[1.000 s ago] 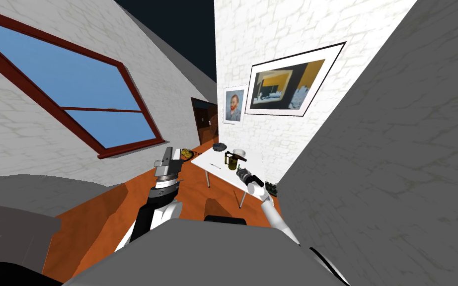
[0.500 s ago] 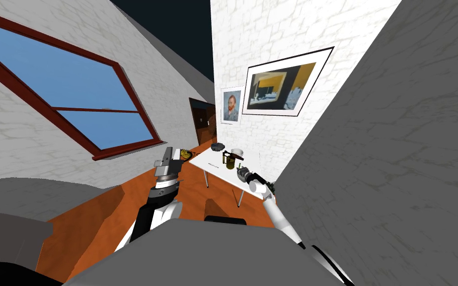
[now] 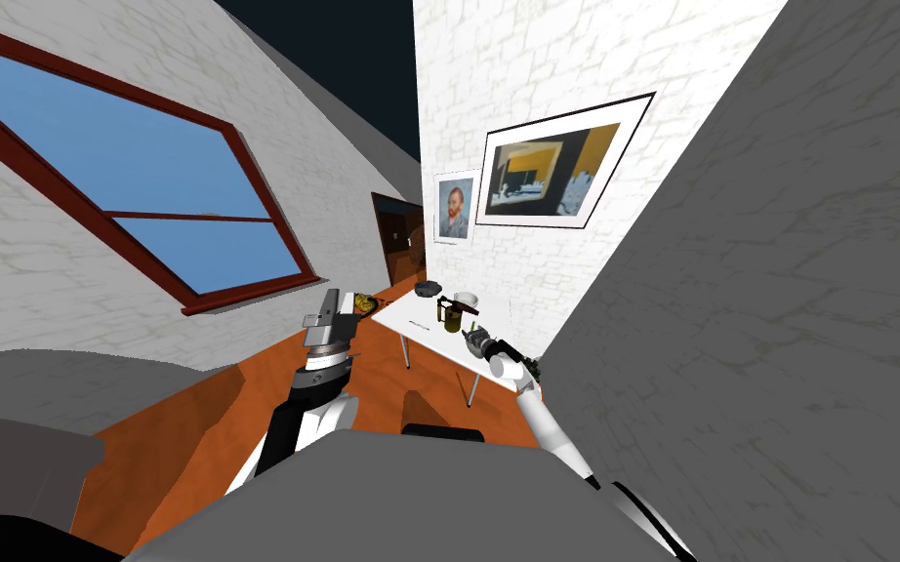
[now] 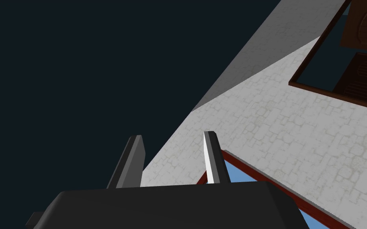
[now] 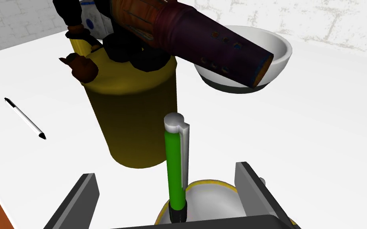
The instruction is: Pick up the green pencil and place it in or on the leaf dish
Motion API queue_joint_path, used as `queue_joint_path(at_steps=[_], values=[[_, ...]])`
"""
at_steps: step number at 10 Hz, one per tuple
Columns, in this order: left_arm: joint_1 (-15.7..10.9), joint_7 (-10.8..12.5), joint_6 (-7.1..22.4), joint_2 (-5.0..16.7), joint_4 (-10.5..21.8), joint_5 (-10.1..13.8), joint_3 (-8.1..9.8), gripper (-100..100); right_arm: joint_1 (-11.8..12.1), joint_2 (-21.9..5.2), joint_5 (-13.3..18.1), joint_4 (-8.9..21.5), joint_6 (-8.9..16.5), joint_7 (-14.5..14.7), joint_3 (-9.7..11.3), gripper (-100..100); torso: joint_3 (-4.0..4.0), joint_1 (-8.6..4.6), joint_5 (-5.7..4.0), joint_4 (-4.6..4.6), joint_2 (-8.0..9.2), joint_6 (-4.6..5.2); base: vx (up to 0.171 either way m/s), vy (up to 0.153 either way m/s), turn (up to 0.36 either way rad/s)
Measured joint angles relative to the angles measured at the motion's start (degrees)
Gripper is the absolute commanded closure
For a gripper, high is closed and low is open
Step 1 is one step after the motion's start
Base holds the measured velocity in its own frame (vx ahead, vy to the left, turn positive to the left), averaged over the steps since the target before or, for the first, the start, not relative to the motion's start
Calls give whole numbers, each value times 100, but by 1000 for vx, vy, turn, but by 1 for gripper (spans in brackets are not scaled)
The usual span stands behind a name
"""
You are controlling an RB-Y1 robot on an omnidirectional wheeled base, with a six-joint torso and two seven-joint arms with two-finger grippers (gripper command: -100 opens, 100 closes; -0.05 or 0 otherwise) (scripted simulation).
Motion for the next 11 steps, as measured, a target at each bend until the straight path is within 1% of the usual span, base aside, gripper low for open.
queue_joint_path(at_steps=[2,3,9,10,11], values=[[0,0,0,-1,0,0,0,0,-54,-171,-48,-198,187,-127,-29,-100,3,19,4,1,4,0,-10,60,-68],[0,0,0,-1,0,0,0,0,-113,-249,-88,-235,265,-186,-30,-100,2,21,5,1,2,0,-9,45,-43],[0,0,0,0,0,0,0,0,-292,-625,-139,-731,823,-561,-129,-100,3,18,4,1,5,0,-9,40,-43],[0,0,0,0,0,0,0,0,-293,-632,-140,-743,844,-576,-131,0,1,10,2,0,2,-1,0,0,0],[0,0,0,0,0,0,0,0,-293,-631,-140,-742,842,-574,-131,0,0,4,1,0,1,-1,0,0,0]])
